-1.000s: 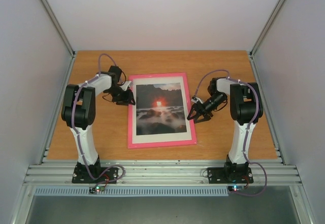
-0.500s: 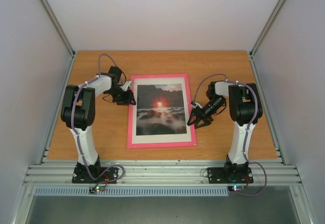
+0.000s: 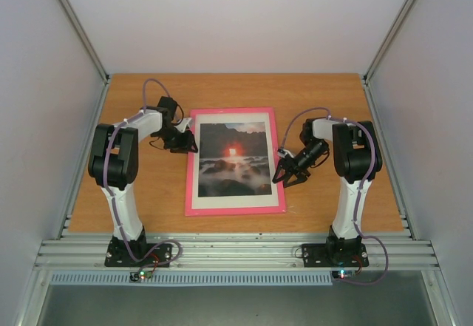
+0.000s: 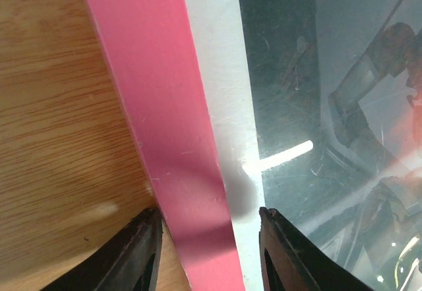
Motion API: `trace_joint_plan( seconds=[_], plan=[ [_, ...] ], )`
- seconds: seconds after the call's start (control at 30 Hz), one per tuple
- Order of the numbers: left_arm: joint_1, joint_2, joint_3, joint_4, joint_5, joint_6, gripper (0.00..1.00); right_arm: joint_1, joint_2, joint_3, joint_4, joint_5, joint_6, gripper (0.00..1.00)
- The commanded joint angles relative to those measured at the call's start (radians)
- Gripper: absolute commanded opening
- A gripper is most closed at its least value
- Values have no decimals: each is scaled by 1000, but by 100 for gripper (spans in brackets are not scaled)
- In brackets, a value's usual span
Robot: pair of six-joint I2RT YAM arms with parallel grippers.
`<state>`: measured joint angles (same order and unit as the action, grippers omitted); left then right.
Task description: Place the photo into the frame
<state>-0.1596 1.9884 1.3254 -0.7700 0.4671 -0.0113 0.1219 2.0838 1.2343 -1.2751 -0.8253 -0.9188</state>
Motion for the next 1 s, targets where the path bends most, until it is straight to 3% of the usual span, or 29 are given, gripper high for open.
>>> trace_joint_plan(
  seconds=[0.0, 0.57, 0.63, 0.77, 0.97],
  plan=[
    [-23, 21, -15, 52, 43, 5, 41, 15, -25, 4, 4, -9, -3, 65],
    [-27, 23, -9, 67, 54, 1, 44, 23, -35, 2, 14, -8, 34, 66],
    [-24, 2, -17, 60, 45, 8, 48, 20, -46, 2, 9, 2, 37, 70],
    [5, -78, -45, 61, 27, 8, 68, -16, -94, 6, 9, 44, 50, 84],
    [65, -193, 9, -18, -39, 137, 94, -71, -186, 91, -41, 83, 19, 98]
  ],
)
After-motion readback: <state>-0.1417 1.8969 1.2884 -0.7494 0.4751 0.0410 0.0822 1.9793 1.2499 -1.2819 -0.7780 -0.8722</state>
